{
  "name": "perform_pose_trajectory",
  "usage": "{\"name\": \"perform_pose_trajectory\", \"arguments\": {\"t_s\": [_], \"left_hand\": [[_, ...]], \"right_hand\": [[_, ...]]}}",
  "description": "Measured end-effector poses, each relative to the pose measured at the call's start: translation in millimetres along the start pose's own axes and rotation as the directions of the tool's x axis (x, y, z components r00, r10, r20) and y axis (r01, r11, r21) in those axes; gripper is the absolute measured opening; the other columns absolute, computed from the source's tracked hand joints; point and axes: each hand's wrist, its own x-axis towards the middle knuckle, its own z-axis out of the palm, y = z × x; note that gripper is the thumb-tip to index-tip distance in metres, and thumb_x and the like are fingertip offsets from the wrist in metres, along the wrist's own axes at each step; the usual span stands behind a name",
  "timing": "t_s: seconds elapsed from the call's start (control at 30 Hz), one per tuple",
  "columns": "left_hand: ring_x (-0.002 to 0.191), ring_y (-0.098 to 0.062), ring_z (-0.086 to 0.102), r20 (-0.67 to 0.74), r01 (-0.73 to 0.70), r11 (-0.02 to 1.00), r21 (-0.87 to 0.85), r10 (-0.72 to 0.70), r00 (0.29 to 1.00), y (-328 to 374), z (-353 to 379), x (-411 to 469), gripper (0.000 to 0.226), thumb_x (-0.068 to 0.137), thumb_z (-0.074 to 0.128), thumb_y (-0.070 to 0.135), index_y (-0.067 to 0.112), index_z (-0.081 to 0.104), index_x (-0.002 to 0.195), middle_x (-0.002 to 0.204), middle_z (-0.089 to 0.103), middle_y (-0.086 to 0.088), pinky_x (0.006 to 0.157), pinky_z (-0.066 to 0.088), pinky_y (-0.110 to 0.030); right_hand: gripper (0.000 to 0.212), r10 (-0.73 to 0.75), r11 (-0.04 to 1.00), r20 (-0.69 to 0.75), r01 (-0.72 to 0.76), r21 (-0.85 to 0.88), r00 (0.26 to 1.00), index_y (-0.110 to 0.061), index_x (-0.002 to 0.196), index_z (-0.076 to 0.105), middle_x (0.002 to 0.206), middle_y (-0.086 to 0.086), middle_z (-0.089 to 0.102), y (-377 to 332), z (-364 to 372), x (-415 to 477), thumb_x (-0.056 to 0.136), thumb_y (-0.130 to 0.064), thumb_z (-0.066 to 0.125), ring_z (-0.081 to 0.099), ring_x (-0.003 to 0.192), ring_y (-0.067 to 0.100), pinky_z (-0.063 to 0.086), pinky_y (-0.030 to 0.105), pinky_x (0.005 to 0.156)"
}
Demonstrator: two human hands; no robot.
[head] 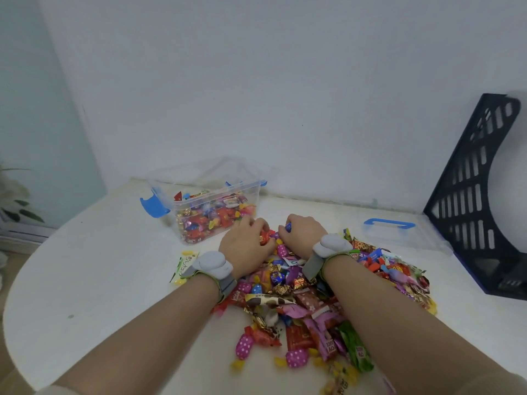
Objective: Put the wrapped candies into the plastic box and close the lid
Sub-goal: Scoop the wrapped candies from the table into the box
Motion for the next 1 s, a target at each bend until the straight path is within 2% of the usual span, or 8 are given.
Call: {"name": "perform_pose_trajectory", "arguments": {"t_s": [0.1,0.2,0.37,0.57,0.67,0.8,0.9,1.0], "left_hand": [[0.089,-0.018,0.062,-0.027,-0.06,0.997,0.04,0.061,0.998,1.9,-1.5,0.1,0.024,0.094,0.045,0.046,0.028,0.057,0.105,0.104,0.061,0.005,0.07,0.046,-0.03],[0.092,-0.021,0.062,-0.025,-0.078,0.996,0.045,0.079,0.997,1.8,-5.1,5.0,0.026,0.099,0.043,0.043,0.022,0.056,0.109,0.106,0.062,0.001,0.073,0.045,-0.033],[0.094,-0.02,0.06,-0.123,-0.047,0.992,-0.115,0.033,0.992,17.2,-25.3,16.9,0.025,0.101,0.046,0.036,0.015,0.058,0.107,0.106,0.062,-0.002,0.077,0.042,-0.031],[0.089,-0.022,0.061,-0.345,-0.064,0.912,-0.405,-0.088,0.934,32.1,-97.9,52.4,0.023,0.098,0.055,0.031,0.01,0.062,0.102,0.096,0.068,-0.005,0.08,0.045,-0.035],[0.089,-0.027,0.062,-0.395,-0.013,0.868,-0.497,-0.213,0.894,15.0,-135.0,78.0,0.024,0.098,0.056,0.03,0.006,0.062,0.101,0.092,0.069,-0.008,0.08,0.045,-0.036],[0.09,-0.031,0.061,-0.382,0.04,0.833,-0.552,-0.296,0.876,-16.4,-155.6,103.2,0.024,0.098,0.053,0.028,0.005,0.059,0.103,0.092,0.066,-0.008,0.083,0.048,-0.041],[0.098,-0.033,0.061,-0.245,0.17,0.846,-0.506,-0.33,0.912,-41.5,-145.3,111.4,0.022,0.097,0.052,0.023,0.004,0.058,0.106,0.102,0.068,-0.013,0.085,0.048,-0.042],[0.107,-0.036,0.061,-0.006,0.284,0.846,-0.451,-0.321,0.947,-60.0,-130.9,112.2,0.023,0.097,0.05,0.022,0.006,0.06,0.111,0.112,0.066,-0.016,0.089,0.049,-0.042]], "right_hand": [[0.032,0.017,0.999,-0.011,-0.017,0.034,1.0,-0.014,0.074,0.05,0.072,0.005,0.058,-2.3,0.4,1.5,0.092,-0.04,0.046,0.055,0.068,0.025,0.04,0.029,0.058],[0.04,0.101,0.99,-0.04,-0.097,0.106,0.994,-0.012,0.06,0.043,0.061,0.004,0.05,-3.9,-4.0,1.7,0.09,-0.038,0.05,0.05,0.063,0.025,0.036,0.029,0.056],[0.041,0.346,0.852,-0.128,-0.254,0.458,0.93,-0.012,0.052,0.039,0.049,0.004,0.037,-16.8,-29.1,11.0,0.085,-0.03,0.055,0.043,0.059,0.028,0.034,0.029,0.056],[0.045,0.343,0.672,-0.206,-0.086,0.736,0.917,-0.014,0.051,0.034,0.048,0.003,0.032,-72.6,-75.9,48.5,0.088,-0.029,0.056,0.033,0.055,0.025,0.03,0.03,0.057],[0.045,0.248,0.722,-0.222,-0.027,0.691,0.943,-0.014,0.057,0.035,0.056,0.005,0.038,-105.2,-86.0,67.9,0.095,-0.033,0.049,0.039,0.064,0.028,0.028,0.031,0.06],[0.029,0.137,0.844,-0.18,-0.02,0.535,0.974,-0.011,0.086,0.047,0.082,0.009,0.051,-142.2,-80.8,89.5,0.098,-0.037,0.043,0.045,0.078,0.027,0.029,0.029,0.068],[0.027,-0.002,0.93,-0.121,0.046,0.365,0.993,-0.011,0.1,0.065,0.096,0.015,0.065,-161.1,-69.1,99.0,0.097,-0.031,0.046,0.06,0.089,0.033,0.036,0.029,0.068],[0.04,-0.121,0.945,-0.01,0.119,0.305,0.993,-0.011,0.125,0.064,0.124,0.011,0.065,-155.7,-57.5,102.9,0.094,-0.032,0.049,0.062,0.11,0.027,0.047,0.032,0.087]]}}
